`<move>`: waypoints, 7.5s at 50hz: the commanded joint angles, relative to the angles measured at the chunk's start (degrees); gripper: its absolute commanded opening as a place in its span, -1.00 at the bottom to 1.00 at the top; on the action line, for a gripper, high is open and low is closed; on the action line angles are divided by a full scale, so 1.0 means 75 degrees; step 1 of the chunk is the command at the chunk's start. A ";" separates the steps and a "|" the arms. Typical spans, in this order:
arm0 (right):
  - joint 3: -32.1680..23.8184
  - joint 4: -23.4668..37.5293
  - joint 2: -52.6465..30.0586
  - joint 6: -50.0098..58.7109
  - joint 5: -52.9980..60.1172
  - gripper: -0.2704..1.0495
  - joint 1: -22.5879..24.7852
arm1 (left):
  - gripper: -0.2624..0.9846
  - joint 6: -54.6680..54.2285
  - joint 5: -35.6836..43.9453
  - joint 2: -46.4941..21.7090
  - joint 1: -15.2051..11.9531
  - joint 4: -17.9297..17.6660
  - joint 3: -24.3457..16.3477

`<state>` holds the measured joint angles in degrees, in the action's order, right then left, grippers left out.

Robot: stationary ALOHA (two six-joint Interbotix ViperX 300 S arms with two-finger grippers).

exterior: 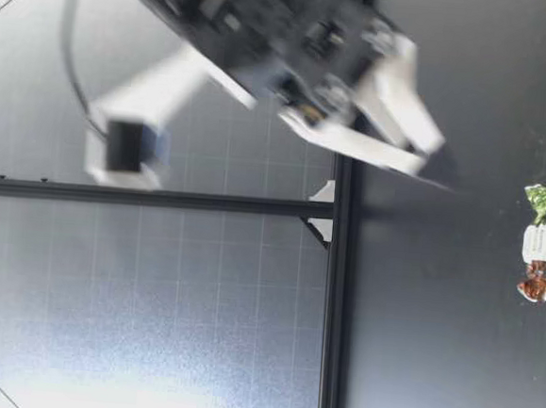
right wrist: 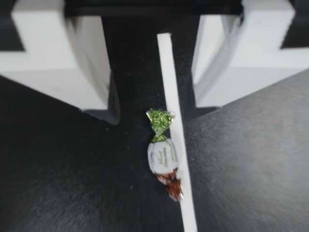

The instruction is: Pick up the candy and unwrap it.

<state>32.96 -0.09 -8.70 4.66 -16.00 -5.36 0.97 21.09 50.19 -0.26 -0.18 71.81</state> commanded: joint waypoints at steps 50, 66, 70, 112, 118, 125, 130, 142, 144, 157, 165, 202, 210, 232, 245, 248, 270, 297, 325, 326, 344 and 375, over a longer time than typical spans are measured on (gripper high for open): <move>-0.0762 -0.0023 -0.1184 0.0047 -0.0398 -0.39 0.0176 | -0.72 0.0035 0.0059 -0.0070 -0.0012 0.0000 -0.0047; -0.0715 0.0012 -0.0762 0.0047 -0.0258 -0.92 0.0258 | -0.72 0.0035 0.0070 -0.0141 -0.0012 -0.0012 -0.0023; -0.0645 0.0012 -0.0480 0.0070 -0.0246 -0.92 0.0258 | -0.72 0.0035 0.0070 -0.0328 -0.0012 -0.0012 -0.0047; 0.0059 -0.0023 0.2859 0.1102 -0.0398 -0.92 0.0258 | 0.35 0.0832 0.1910 -0.4207 -0.0012 -0.0164 -0.1617; 0.0047 -0.0023 0.2859 0.1160 -0.0340 -0.92 0.0258 | 0.35 0.1418 0.2027 -0.4430 0.0000 -0.0340 -0.1863; 0.0012 -0.0012 0.2824 0.1160 -0.0246 -0.92 0.0258 | 0.35 0.1547 0.2027 -0.4605 0.0000 -0.0363 -0.2027; 0.0000 0.0000 0.2813 0.1160 -0.0199 -0.92 0.0246 | 0.35 0.1547 0.2027 -0.4723 -0.0012 -0.0375 -0.2098; -0.0023 0.0012 0.2789 0.1160 -0.0035 -0.92 0.0164 | 0.34 0.1547 0.2016 -0.4934 0.0000 -0.0375 -0.2273; -0.0023 0.0012 0.2789 0.1160 0.0000 -0.92 0.0152 | 0.34 0.1547 0.2004 -0.4957 -0.0012 -0.0375 -0.2297; -0.0023 0.0012 0.2777 0.1148 0.0105 -0.92 0.0070 | 0.33 0.1535 0.1992 -0.5004 -0.0012 -0.0410 -0.2414; -0.0012 0.0023 0.2789 0.1148 0.0105 -0.92 0.0070 | 0.19 0.1547 0.1992 -0.5098 -0.0012 -0.0574 -0.2508; 0.0527 0.0023 0.3117 0.1125 0.0398 -0.92 0.0070 | -0.78 0.1500 0.1828 -0.4734 -0.0012 -0.0750 -0.2098; 0.0586 0.0012 0.3129 0.1113 0.0715 -0.92 0.0082 | -0.78 0.1500 0.1676 -0.4781 0.0000 -0.0750 -0.2227; 0.0422 0.0070 0.2918 0.1078 0.1125 -0.92 0.0199 | -0.78 0.1488 0.1570 -0.5215 -0.0012 -0.0762 -0.2707; 0.0867 0.0059 0.3352 0.1137 0.1113 -0.92 0.0293 | -0.78 0.1488 0.1523 -0.4910 -0.0012 -0.0855 -0.2449; 0.0926 0.0059 0.3445 0.1137 0.1148 -0.92 0.0305 | -0.78 0.1500 0.1523 -0.4875 -0.0012 -0.0855 -0.2426; 0.1066 0.0059 0.3516 0.1113 0.1090 -0.92 0.0363 | -0.78 0.1500 0.1406 -0.4746 -0.0012 -0.0867 -0.2285; 0.0691 0.0762 0.3047 0.0469 0.1441 -0.92 0.0457 | -0.78 0.1594 0.1383 -0.4898 -0.0012 -0.0891 -0.2437; 0.0762 0.0797 0.3012 -0.0434 0.1441 -0.87 0.0469 | -0.78 0.1980 0.1383 -0.4957 -0.0012 -0.0891 -0.2473; 0.0773 0.0797 0.3012 -0.0434 0.1453 -0.86 0.0457 | -0.78 0.1980 0.1395 -0.4957 -0.0012 -0.0891 -0.2461; 0.0938 0.0809 0.3105 -0.0469 0.1723 0.02 0.0469 | -0.78 0.1711 0.1395 -0.4945 -0.0012 -0.0891 -0.2473; 0.1711 0.0809 0.3844 -0.0691 0.3445 0.18 0.0445 | -0.78 0.2332 0.1324 -0.4898 0.0000 0.0492 -0.2625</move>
<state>46.41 6.86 19.07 -0.79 8.35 -2.11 12.66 30.94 12.30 -0.26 2.20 53.96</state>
